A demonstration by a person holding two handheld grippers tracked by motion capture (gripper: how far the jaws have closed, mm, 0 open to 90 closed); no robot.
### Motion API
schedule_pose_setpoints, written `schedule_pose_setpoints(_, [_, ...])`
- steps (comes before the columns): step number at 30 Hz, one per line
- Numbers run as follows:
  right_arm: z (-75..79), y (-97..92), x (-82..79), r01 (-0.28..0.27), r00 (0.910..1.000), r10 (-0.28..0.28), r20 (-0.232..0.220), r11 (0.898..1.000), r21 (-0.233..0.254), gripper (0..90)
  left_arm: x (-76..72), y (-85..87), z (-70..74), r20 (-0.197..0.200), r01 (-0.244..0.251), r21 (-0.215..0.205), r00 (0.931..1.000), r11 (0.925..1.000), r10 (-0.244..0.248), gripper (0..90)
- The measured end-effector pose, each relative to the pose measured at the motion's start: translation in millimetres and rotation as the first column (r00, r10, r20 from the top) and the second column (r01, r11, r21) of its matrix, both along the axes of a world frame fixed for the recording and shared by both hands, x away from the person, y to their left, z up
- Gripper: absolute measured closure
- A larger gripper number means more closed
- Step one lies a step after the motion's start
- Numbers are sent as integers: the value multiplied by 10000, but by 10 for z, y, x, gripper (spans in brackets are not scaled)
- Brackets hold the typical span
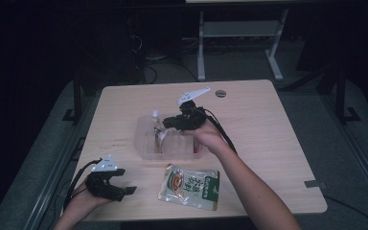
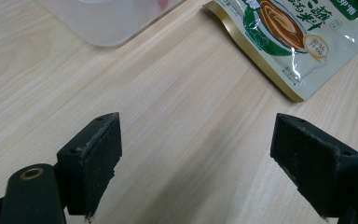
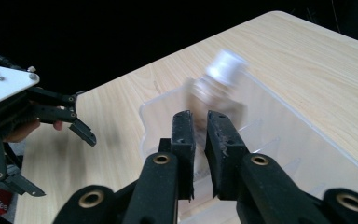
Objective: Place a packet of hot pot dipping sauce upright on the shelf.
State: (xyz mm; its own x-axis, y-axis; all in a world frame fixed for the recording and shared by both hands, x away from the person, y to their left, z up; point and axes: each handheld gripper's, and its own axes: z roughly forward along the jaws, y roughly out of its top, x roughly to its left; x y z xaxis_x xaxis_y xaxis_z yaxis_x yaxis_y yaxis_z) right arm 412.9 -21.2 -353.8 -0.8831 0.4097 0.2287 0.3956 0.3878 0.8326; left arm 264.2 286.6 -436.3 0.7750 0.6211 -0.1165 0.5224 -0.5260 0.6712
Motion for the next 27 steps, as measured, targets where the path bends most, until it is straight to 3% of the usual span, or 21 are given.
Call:
schedule_pose_setpoints(6, [47,-52,-52,75,10000,-75,11,10000,-52,683,-1,-4,-2,-12,-34,-69,10000,10000,34,161])
schedule_pose_setpoints(13, [135,-220,-210,-205,9997,208,98,9994,-273,519,-4,-8,-3,-97,-55,-29,9999,10000,55,160])
schedule_pose_setpoints(27, [87,-566,-519,-514,9982,541,262,9942,-943,455,-3,-17,-24,-76,-24,-24,10000,10000,24,160])
